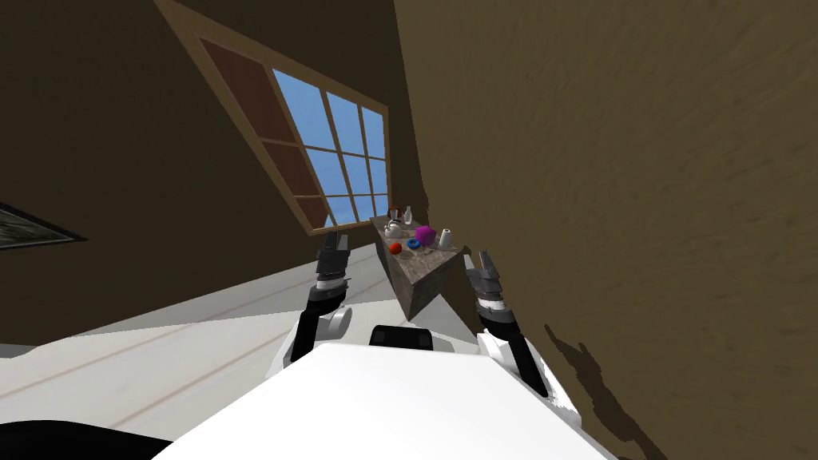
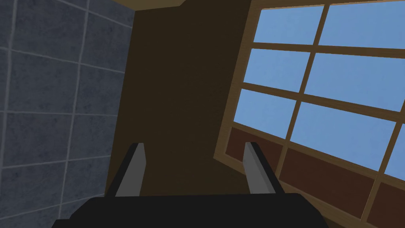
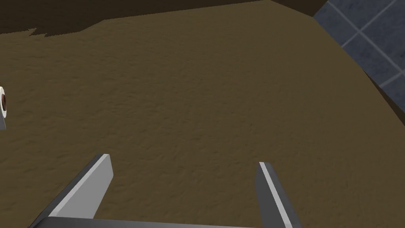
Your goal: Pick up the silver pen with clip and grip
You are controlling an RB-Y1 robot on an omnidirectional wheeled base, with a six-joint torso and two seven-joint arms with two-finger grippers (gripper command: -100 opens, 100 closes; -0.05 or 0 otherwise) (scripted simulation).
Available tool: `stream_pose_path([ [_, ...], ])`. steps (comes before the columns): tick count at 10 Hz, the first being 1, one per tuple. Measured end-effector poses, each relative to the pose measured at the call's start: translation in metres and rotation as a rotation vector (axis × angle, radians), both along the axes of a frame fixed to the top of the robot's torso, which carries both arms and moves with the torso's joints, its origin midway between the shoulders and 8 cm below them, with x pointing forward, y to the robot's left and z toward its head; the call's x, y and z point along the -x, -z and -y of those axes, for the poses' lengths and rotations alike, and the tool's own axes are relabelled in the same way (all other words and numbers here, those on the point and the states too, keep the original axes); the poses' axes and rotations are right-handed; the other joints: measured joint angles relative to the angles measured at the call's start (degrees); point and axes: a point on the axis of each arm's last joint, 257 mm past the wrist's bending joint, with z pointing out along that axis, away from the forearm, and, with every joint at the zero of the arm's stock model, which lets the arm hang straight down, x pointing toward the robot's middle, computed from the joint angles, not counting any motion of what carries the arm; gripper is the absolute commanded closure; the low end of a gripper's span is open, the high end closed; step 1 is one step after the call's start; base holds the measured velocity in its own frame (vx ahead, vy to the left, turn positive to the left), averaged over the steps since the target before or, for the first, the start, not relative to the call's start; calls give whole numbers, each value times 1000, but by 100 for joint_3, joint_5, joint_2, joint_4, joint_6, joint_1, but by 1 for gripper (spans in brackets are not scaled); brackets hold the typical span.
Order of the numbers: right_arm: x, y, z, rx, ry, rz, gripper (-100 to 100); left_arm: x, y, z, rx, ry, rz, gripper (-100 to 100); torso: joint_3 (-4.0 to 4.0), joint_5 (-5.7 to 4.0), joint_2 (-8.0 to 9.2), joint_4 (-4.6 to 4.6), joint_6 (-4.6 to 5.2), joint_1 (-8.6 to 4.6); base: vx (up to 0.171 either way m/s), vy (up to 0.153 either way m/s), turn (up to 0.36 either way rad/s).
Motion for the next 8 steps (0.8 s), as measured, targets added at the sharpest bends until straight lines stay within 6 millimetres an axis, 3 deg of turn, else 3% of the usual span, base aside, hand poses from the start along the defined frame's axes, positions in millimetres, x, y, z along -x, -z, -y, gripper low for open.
stream_pose_path([
  [8,10,63,-14,252,-80,-122,-100,0,0,0,0,0,0,0,-3,-2,-6,-1,-1,-4,0,57,79],
])
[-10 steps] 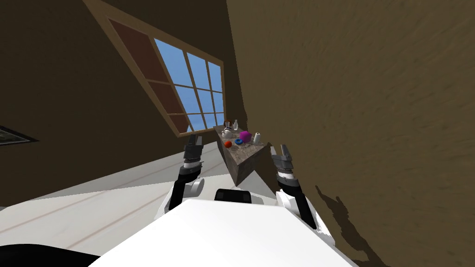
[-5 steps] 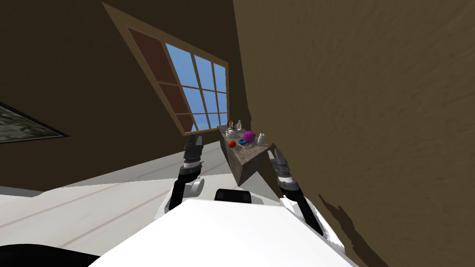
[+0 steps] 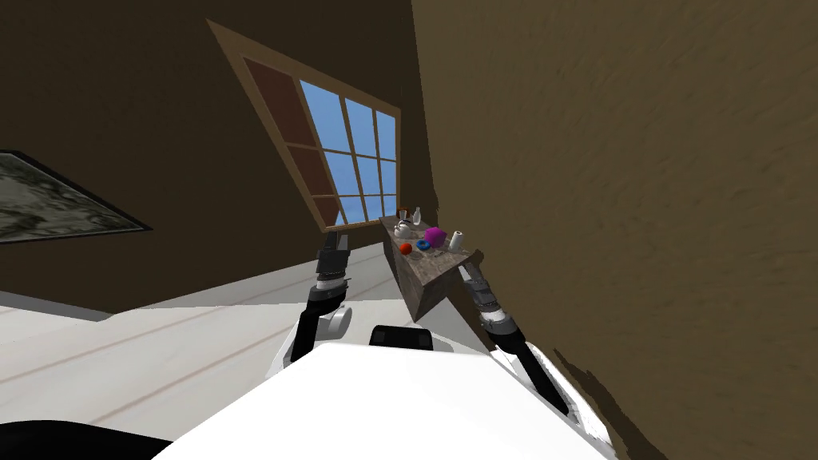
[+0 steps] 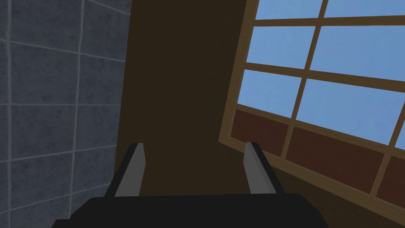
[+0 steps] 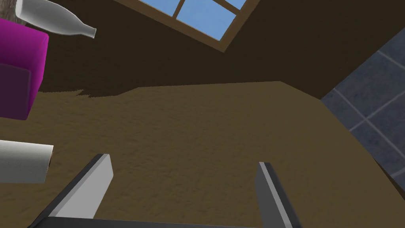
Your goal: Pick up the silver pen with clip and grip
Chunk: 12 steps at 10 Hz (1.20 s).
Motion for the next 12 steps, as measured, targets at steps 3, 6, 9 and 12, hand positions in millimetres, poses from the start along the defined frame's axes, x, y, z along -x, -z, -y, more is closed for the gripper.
stream_pose_path([
  [3,4,24,-4,110,-37,-41,-100,0,0,0,0,0,0,0,-1,4,-1,0,3,10,9,81,122],
  [6,12,45,-5,212,-73,-74,-100,0,0,0,0,0,0,0,1,0,2,1,3,-6,7,48,57],
  [9,21,75,-4,337,-115,-115,-100,0,0,0,0,0,0,0,-4,3,-7,-1,0,12,24,71,115],
  [12,33,94,-2,442,-156,-141,-100,0,0,0,0,0,0,0,-3,1,-5,-1,0,1,20,44,72],
])
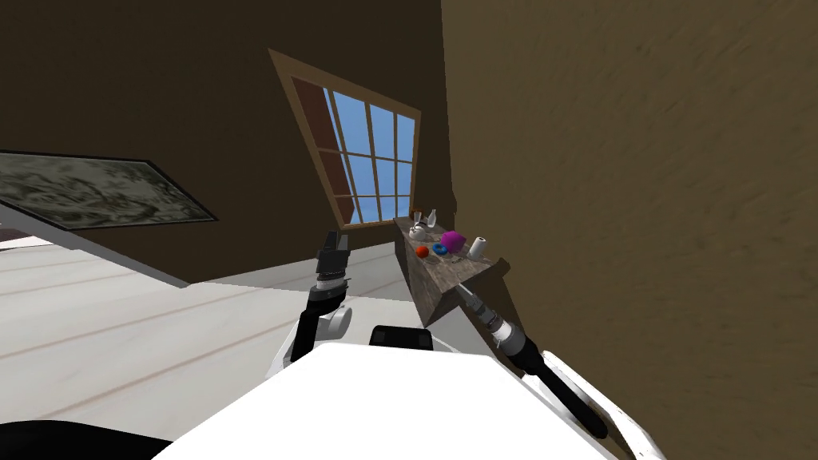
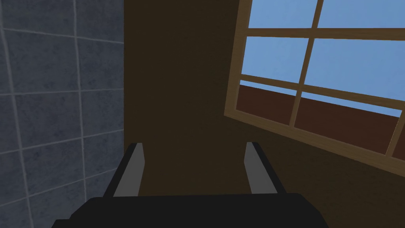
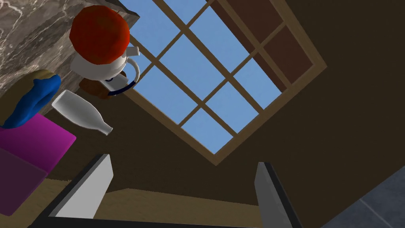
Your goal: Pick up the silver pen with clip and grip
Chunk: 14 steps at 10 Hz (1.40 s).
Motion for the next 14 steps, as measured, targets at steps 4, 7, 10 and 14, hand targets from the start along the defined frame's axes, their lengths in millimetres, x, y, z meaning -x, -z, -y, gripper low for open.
stream_pose_path([
  [4,12,27,12,154,-66,-31,-100,0,0,0,0,0,0,0,0,0,0,0,4,-6,28,53,99],
  [7,28,55,25,297,-128,-57,-100,0,0,0,0,0,0,0,-4,1,-7,-2,1,5,38,56,95],
  [10,41,76,42,442,-198,-73,-100,0,0,0,0,0,0,0,-8,1,-13,-3,4,1,47,45,70],
  [14,56,99,65,614,-285,-89,-100,0,0,0,0,0,0,0,-7,0,-11,-2,1,-2,47,42,109],
])
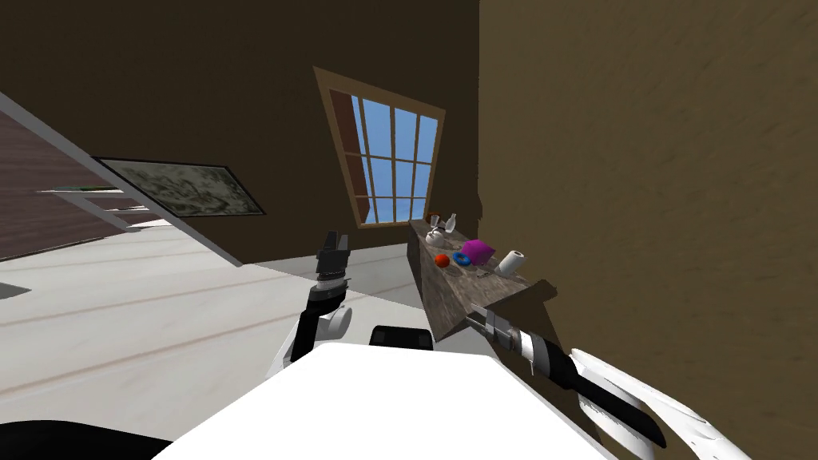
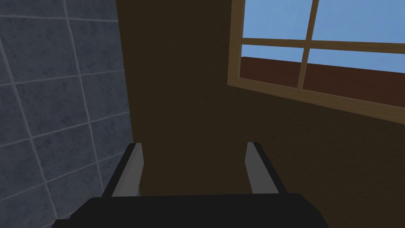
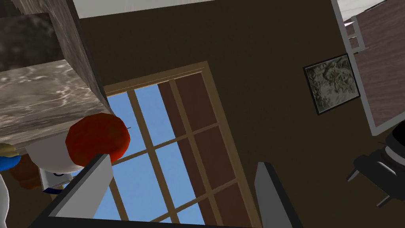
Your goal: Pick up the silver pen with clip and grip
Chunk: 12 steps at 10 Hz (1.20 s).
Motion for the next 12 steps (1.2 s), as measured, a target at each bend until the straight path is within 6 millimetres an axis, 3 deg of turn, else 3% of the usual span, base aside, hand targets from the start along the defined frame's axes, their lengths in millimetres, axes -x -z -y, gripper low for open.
stream_pose_path([
  [7,37,34,65,339,-207,-26,-100,0,0,0,0,0,0,0,-2,-2,-2,-1,5,-8,65,24,104],
  [12,59,50,129,601,-385,-44,-100,0,0,0,0,0,0,0,-9,-3,-13,-4,4,-14,85,4,100],
])
